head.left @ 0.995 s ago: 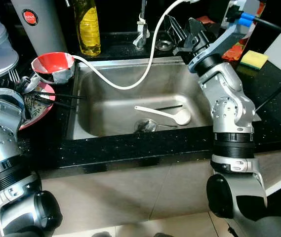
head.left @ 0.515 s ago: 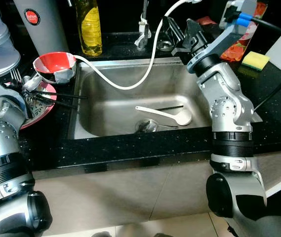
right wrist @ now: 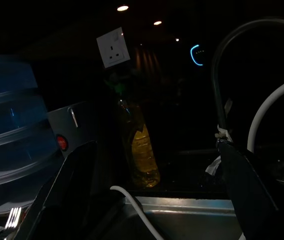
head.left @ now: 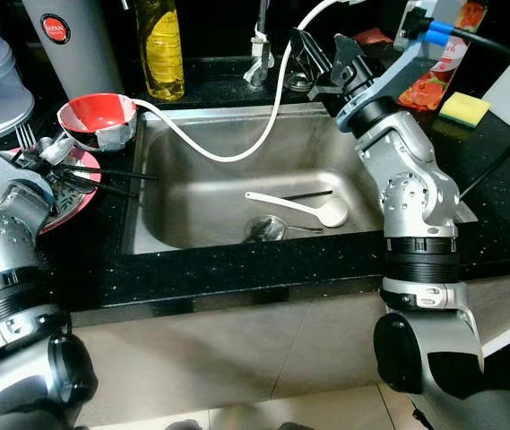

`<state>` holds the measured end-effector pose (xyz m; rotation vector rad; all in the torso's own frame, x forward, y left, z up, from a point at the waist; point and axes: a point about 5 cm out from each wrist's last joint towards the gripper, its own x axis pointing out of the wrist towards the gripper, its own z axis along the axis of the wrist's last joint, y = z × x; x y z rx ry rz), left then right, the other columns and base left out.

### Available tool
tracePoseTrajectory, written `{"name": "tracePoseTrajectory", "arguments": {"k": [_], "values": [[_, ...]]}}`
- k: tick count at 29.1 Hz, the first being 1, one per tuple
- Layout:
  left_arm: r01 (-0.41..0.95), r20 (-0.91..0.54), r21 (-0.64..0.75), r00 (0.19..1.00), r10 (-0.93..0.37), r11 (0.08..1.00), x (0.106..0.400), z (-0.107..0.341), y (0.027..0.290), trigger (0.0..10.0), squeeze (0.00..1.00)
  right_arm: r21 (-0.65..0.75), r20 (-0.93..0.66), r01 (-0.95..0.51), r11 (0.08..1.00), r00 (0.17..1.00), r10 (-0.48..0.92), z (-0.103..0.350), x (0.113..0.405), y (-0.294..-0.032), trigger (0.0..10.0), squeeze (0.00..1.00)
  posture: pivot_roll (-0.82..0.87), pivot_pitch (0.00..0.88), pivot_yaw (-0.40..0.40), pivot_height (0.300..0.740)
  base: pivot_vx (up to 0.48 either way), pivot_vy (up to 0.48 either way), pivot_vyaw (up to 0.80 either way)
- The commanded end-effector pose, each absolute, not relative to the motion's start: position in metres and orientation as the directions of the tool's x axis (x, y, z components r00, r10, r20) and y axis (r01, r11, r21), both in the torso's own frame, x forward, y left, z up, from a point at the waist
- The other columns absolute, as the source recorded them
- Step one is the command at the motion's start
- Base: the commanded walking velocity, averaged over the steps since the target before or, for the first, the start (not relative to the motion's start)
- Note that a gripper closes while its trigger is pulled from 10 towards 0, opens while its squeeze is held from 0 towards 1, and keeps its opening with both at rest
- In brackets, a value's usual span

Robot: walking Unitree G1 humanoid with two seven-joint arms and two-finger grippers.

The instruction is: Kitchen organization

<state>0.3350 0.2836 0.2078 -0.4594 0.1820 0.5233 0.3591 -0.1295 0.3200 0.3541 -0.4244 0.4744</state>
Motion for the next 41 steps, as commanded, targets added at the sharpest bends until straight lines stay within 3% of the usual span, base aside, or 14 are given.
{"name": "tracePoseTrajectory", "arguments": {"k": [1,3,7,9,10,11,22,26,27,28,30,35,39,41], "values": [[-0.507,-0.384,-0.189,0.826,0.412,0.841,0.331,0.181,0.28,6.9,0.0,0.227,0.466,-0.505,0.833,0.807,0.362,0.319,0.357,-0.129,10.0,0.0,0.14,0.016,0.041,0.74,0.0,0.0,0.0],[-0.488,-0.386,-0.136,0.828,0.408,0.862,0.331,0.179,0.281,6.9,0.0,0.229,0.468,-0.505,0.832,0.807,0.361,0.319,0.356,-0.128,10.0,0.0,0.14,0.016,0.041,0.74,0.0,0.0,0.0],[-0.5,-0.404,-0.033,0.798,0.446,0.865,0.325,0.175,0.296,4.5,0.0,0.236,0.471,-0.504,0.831,0.807,0.356,0.317,0.355,-0.128,10.0,0.0,0.15,0.011,0.063,0.74,0.0,0.0,0.0],[-0.533,-0.409,-0.01,0.774,0.483,0.846,0.321,0.172,0.303,1.8,0.0,0.239,0.47,-0.501,0.832,0.809,0.352,0.316,0.354,-0.129,10.0,0.0,0.15,0.008,0.068,0.74,0.0,0.0,0.0],[-0.533,-0.409,-0.01,0.774,0.483,0.846,0.321,0.172,0.303,1.8,0.0,0.239,0.47,-0.501,0.832,0.809,0.352,0.316,0.354,-0.129,10.0,0.0,0.15,0.008,0.068,0.74,0.0,0.0,0.0],[-0.547,-0.411,-0.004,0.764,0.497,0.837,0.318,0.17,0.306,0.0,0.0,0.24,0.47,-0.499,0.833,0.81,0.35,0.315,0.354,-0.129,10.0,0.0,0.15,0.006,0.071,0.74,0.0,0.0,0.0],[-0.605,-0.433,-0.084,0.738,0.518,0.792,0.305,0.158,0.308,0.0,0.0,0.234,0.465,-0.502,0.832,0.81,0.358,0.316,0.354,-0.13,10.0,0.0,0.15,0.011,0.047,0.74,0.0,0.0,0.0],[-0.604,-0.318,-0.116,0.775,0.547,0.788,0.307,0.177,0.308,0.0,0.0,0.234,0.463,-0.508,0.829,0.808,0.364,0.317,0.354,-0.129,10.0,0.0,0.15,0.018,0.04,0.74,0.0,0.0,0.0],[-0.613,-0.218,-0.093,0.782,0.584,0.785,0.307,0.193,0.31,10.0,0.0,0.232,0.461,-0.511,0.827,0.807,0.369,0.316,0.354,-0.127,10.0,0.0,0.15,0.017,0.038,0.74,0.0,0.0,0.0],[-0.612,-0.043,-0.076,0.791,0.611,0.787,0.307,0.221,0.309,10.0,0.0,0.231,0.46,-0.515,0.825,0.805,0.374,0.316,0.354,-0.126,10.0,0.0,0.16,0.007,0.038,0.74,0.0,0.0,0.0],[-0.585,0.09,-0.075,0.802,0.59,0.807,0.306,0.243,0.304,10.0,0.0,0.234,0.463,-0.515,0.824,0.805,0.371,0.316,0.354,-0.126,10.0,0.0,0.16,0.005,0.038,0.74,0.0,0.0,0.0],[-0.462,0.291,-0.021,0.846,0.447,0.887,0.306,0.282,0.282,10.0,0.0,0.24,0.462,-0.516,0.822,0.806,0.371,0.316,0.354,-0.125,10.0,0.0,0.15,0.016,0.038,0.74,0.0,0.0,0.0],[-0.223,0.266,0.025,0.941,0.209,0.974,0.314,0.289,0.243,10.0,0.0,0.239,0.456,-0.515,0.823,0.808,0.373,0.316,0.353,-0.125,10.0,0.0,0.15,0.014,0.043,0.74,0.0,0.0,0.0],[0.093,0.035,0.085,0.995,-0.096,0.992,0.321,0.257,0.196,10.0,0.0,0.243,0.456,-0.499,0.832,0.815,0.356,0.315,0.353,-0.129,10.0,0.0,0.14,0.015,0.052,0.74,0.0,0.0,0.0]]}}
